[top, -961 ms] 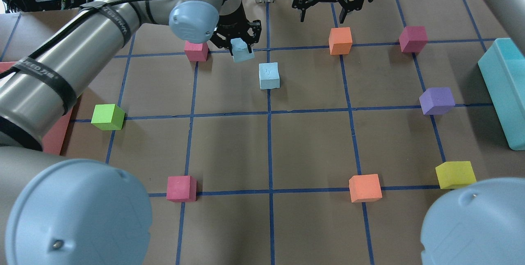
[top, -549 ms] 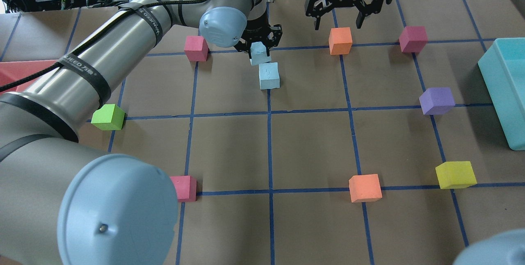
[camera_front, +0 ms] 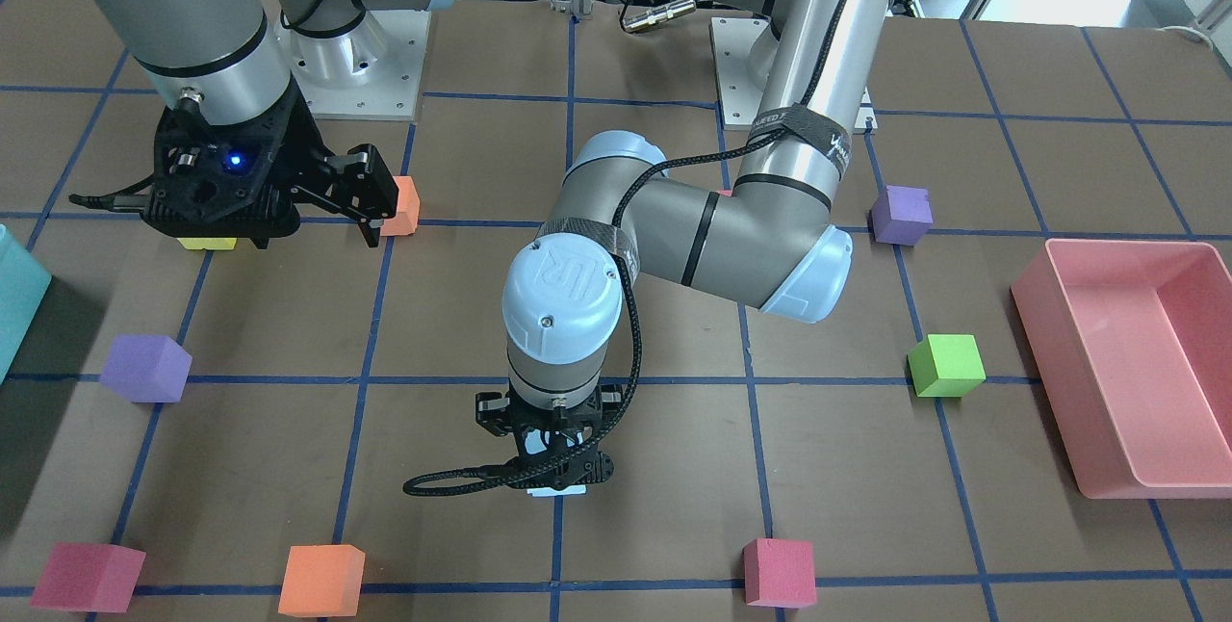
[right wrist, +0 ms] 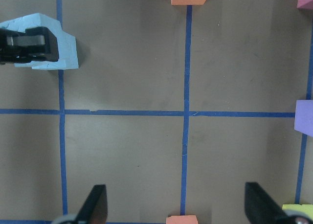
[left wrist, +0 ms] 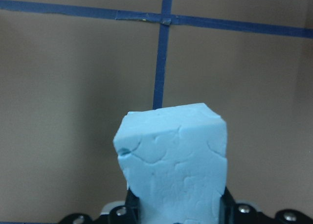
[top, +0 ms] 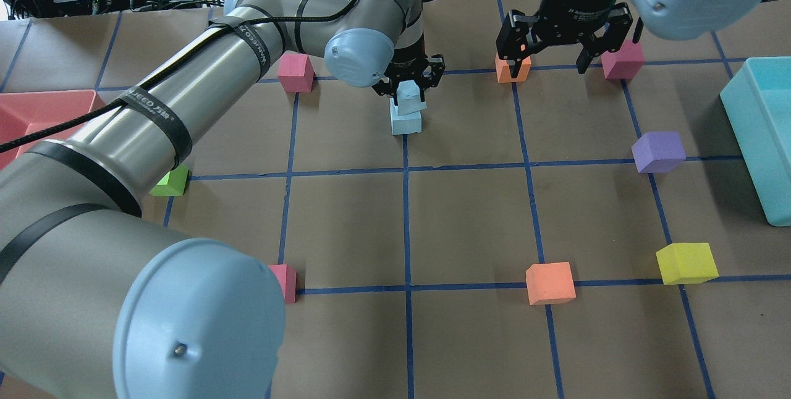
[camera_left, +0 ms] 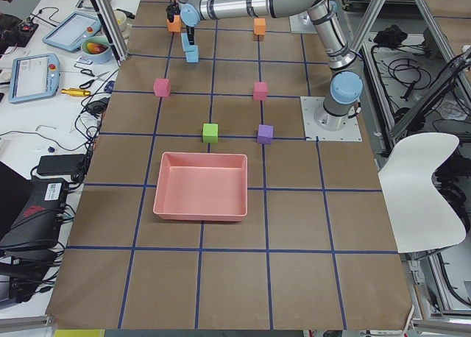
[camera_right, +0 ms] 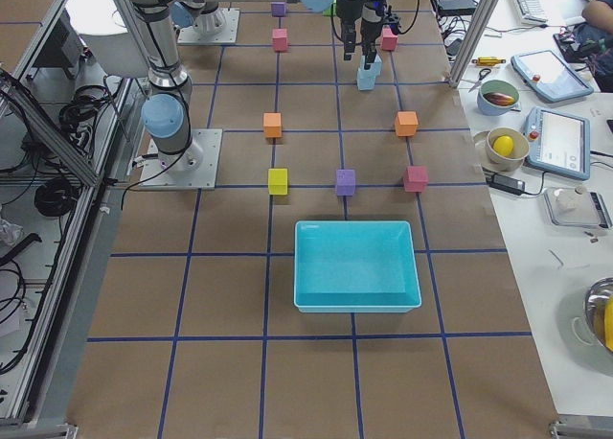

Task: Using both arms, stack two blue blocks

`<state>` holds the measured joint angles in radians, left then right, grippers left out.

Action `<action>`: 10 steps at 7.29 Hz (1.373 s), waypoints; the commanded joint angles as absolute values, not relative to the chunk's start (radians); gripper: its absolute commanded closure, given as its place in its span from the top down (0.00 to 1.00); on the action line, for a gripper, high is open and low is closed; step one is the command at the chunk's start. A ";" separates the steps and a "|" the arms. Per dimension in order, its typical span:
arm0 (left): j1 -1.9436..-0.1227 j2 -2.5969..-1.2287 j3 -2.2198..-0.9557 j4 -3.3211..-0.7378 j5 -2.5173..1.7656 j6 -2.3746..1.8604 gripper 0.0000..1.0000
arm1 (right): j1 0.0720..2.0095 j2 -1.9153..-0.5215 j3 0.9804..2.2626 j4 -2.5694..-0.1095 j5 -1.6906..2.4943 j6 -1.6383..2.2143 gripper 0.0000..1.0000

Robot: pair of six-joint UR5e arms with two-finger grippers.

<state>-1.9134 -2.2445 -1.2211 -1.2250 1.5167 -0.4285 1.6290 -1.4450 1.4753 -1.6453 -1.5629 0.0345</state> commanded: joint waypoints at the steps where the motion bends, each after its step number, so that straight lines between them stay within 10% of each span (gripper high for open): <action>1: -1.913 -2.243 -1.236 -1.229 1.519 -0.413 0.07 | 1.623 -1.448 1.462 -1.654 -1.565 0.032 1.00; 3: -1.913 -2.255 -1.232 -1.224 1.526 -0.413 0.11 | 1.623 -1.440 1.410 -1.645 -1.574 0.031 1.00; 4: -1.913 -2.258 -1.238 -1.227 1.526 -0.407 0.79 | 1.623 -1.427 1.401 -1.644 -1.572 0.032 1.00; 5: -1.913 -2.247 -1.226 -1.224 1.526 -0.394 1.00 | 1.624 -1.425 1.402 -1.646 -1.571 0.032 1.00; 10: -1.752 -1.947 -1.184 -1.590 1.581 -0.149 1.00 | 1.628 -1.427 1.414 -1.646 -1.571 0.034 1.00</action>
